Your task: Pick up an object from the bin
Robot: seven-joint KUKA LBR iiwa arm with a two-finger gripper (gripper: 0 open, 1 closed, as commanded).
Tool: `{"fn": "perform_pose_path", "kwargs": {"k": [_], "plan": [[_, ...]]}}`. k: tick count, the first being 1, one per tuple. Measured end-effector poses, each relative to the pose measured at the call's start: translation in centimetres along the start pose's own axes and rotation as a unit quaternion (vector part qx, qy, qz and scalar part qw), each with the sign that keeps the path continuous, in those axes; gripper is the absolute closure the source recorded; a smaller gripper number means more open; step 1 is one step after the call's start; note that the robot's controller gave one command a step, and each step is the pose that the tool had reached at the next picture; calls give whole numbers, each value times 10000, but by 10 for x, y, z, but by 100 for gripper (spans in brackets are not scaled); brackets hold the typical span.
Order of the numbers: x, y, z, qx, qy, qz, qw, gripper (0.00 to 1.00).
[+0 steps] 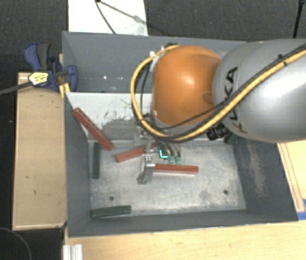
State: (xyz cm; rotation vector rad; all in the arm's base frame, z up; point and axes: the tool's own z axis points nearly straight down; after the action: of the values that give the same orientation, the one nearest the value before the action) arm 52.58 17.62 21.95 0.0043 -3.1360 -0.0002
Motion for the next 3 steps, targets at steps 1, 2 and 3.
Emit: {"fn": "perform_pose_path", "kwargs": {"k": [1, 2, 3], "plan": [[-49, -8, 153, 10, -1, -618, 9981, 0], [-50, -7, 149, -3, -27, -582, 9983, 100], [-61, 6, 148, -1, -55, -2298, 9732, 100]]}}
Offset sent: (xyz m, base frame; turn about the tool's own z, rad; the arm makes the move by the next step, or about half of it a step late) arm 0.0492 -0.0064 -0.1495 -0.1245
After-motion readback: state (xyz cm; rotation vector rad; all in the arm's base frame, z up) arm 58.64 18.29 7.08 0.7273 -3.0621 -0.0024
